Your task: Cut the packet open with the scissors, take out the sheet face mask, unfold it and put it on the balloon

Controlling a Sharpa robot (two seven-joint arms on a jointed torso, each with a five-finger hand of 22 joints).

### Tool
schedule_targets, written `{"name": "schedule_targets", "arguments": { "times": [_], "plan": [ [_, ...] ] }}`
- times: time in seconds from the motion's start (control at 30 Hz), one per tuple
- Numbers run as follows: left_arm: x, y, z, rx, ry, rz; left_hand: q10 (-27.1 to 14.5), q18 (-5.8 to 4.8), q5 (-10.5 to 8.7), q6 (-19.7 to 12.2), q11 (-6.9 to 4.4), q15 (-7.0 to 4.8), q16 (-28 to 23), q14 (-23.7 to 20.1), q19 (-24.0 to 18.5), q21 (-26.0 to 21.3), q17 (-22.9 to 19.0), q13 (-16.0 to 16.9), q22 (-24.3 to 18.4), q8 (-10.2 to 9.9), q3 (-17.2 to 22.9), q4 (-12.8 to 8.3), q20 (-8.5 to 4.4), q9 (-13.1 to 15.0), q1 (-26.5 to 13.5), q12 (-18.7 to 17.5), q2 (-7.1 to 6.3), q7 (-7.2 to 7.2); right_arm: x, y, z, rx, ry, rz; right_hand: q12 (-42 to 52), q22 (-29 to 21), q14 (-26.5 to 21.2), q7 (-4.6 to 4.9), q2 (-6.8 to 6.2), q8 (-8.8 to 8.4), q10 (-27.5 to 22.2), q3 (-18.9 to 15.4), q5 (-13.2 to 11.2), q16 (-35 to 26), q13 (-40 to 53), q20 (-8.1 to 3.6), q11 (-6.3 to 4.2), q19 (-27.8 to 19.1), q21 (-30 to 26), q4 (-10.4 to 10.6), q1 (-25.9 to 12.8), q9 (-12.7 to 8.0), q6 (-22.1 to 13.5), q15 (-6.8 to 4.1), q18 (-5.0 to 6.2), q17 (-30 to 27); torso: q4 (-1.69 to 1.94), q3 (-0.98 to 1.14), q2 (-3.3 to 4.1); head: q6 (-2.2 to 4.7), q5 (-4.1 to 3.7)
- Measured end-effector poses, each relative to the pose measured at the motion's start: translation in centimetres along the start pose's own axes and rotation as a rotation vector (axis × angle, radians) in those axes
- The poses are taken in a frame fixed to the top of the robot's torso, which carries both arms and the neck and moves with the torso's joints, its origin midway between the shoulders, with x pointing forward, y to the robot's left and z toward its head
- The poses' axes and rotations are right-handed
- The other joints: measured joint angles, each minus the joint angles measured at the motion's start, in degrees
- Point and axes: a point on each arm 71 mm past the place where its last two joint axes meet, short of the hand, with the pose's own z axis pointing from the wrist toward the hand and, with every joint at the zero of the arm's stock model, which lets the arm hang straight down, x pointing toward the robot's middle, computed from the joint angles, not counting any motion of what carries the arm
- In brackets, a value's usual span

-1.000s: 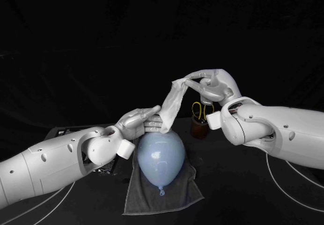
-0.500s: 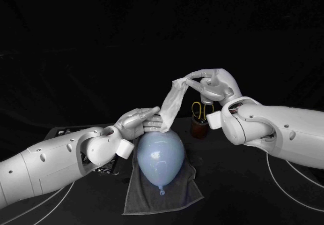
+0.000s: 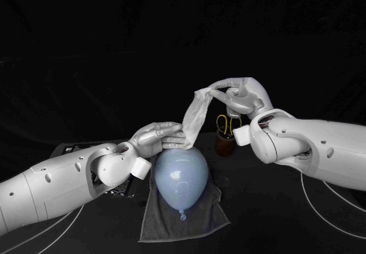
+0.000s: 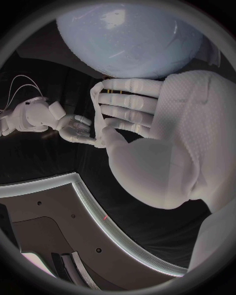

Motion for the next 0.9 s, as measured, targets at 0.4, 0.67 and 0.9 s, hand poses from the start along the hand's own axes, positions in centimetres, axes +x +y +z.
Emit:
{"name": "schedule_targets", "arguments": {
  "times": [0.4,0.67,0.9],
  "plan": [
    [0.05,0.02,0.0,-0.003,0.005,0.01,0.0,0.0,0.0,1.6,-0.01,-0.06,0.0,0.1,0.0,0.0,0.0,0.0,0.0,-0.7,-0.7,0.3,0.0,-1.2,-1.1,0.0,-1.69,0.27,0.07,0.04,-0.03,0.001,0.001,0.003,0.0,0.0,0.0,-0.01,-0.01,-0.09,0.0,0.0,0.0,-0.2,-0.1,0.0,0.0,0.0,0.0,0.0,0.0,0.1,0.0,0.01,0.0,0.0,0.0,0.0,0.01,0.01,-0.07],
    [0.05,0.04,0.01,-0.004,0.003,0.017,0.6,0.0,0.0,3.7,-0.61,-0.42,0.0,0.4,0.1,0.0,0.2,0.0,0.0,-1.5,1.4,-1.0,-0.11,-2.2,0.7,0.0,-0.46,0.55,0.28,0.18,-0.14,0.0,0.007,0.009,-0.1,0.0,0.0,-0.03,-0.01,-0.13,0.0,0.0,0.0,0.0,0.0,0.0,0.0,0.0,0.0,0.0,0.0,0.2,-0.1,0.01,0.0,0.1,0.0,0.0,0.01,0.01,-0.09],
    [-0.06,0.06,0.03,-0.007,-0.015,0.03,1.0,-0.01,0.0,4.5,-1.02,-0.62,0.0,1.1,0.7,0.0,0.4,0.0,0.1,-2.3,0.9,-0.5,-0.1,-3.0,-0.6,0.0,-2.42,0.82,0.7,0.5,-0.42,-0.003,0.02,0.019,-0.1,0.0,0.0,0.02,-0.02,0.01,0.0,0.0,0.0,0.0,0.0,0.01,0.0,0.0,0.0,0.0,0.0,0.2,-0.1,0.01,0.0,0.0,0.01,0.01,0.01,-0.05,-0.09]
  ]
}}
